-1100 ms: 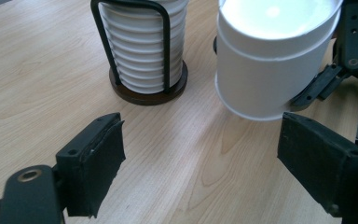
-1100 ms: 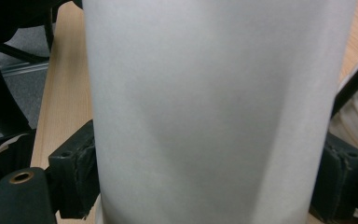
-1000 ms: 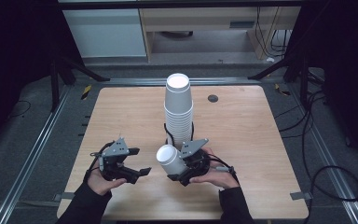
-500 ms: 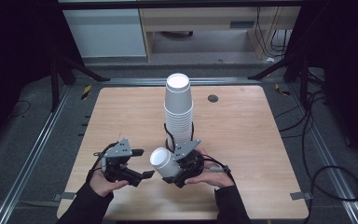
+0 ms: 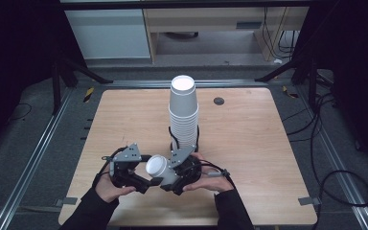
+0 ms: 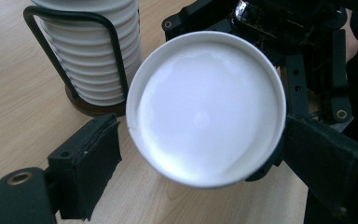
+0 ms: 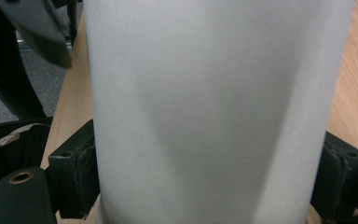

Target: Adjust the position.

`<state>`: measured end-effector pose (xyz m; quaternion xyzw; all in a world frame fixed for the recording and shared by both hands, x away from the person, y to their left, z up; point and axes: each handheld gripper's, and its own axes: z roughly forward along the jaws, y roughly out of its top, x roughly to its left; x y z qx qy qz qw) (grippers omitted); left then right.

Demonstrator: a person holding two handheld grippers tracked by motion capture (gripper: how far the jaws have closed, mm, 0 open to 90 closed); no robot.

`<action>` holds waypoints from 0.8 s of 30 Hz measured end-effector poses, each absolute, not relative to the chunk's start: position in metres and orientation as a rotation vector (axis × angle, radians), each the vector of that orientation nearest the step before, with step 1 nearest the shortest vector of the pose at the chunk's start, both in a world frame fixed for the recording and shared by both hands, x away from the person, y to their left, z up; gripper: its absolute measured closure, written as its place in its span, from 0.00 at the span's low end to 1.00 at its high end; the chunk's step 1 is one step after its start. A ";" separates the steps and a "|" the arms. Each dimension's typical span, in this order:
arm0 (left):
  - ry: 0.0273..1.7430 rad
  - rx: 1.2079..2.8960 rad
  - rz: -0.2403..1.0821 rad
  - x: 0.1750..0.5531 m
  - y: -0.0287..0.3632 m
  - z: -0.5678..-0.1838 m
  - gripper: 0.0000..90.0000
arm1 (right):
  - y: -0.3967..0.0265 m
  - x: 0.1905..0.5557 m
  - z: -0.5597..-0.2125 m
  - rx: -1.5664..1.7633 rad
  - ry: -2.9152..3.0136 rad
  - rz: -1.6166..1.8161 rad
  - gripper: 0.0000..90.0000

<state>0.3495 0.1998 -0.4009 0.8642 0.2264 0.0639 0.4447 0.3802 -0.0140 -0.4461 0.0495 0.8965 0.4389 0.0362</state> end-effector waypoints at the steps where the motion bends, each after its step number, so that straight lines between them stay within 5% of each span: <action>1: 0.560 2.144 0.157 0.350 0.200 -0.401 0.12 | -0.013 0.380 -0.446 0.143 2.753 1.352 0.16; 24: 0.578 2.147 0.138 0.351 0.198 -0.403 0.19 | 0.003 0.378 -0.441 0.116 2.741 1.352 0.16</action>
